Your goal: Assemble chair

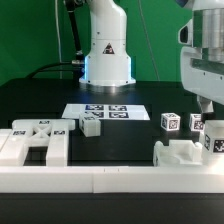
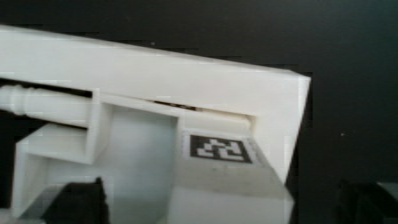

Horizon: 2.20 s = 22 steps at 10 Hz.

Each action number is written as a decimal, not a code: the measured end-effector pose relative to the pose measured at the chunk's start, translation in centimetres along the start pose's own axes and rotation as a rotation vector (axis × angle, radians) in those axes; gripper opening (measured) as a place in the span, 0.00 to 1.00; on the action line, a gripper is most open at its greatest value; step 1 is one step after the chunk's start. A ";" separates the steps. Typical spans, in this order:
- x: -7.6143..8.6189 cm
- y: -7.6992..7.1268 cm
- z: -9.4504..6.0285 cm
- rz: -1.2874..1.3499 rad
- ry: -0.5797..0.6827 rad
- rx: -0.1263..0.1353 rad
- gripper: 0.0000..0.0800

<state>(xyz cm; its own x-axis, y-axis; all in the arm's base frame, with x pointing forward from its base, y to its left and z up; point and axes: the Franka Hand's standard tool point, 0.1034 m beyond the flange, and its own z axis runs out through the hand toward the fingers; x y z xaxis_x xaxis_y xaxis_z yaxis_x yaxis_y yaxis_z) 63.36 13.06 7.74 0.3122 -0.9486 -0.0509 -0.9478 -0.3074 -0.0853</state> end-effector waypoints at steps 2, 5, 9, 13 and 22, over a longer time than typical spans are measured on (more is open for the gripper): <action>0.0 -0.1 -0.1 -0.213 0.003 0.000 0.81; 0.0 -0.1 0.0 -0.489 0.008 -0.003 0.81; 0.3 -0.1 0.0 -0.864 0.015 -0.013 0.81; 0.8 -0.1 -0.1 -1.157 0.025 -0.023 0.81; 1.2 0.1 -0.1 -1.007 0.029 -0.024 0.36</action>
Offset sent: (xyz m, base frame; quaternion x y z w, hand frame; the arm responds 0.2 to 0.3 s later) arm 0.0043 0.0063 -0.0004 -0.0091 0.0022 -0.2555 0.9668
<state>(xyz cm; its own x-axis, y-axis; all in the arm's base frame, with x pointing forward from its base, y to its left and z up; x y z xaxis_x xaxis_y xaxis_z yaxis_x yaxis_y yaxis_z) 63.64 11.85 7.72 0.9670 -0.2480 0.0581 -0.2449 -0.9680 -0.0551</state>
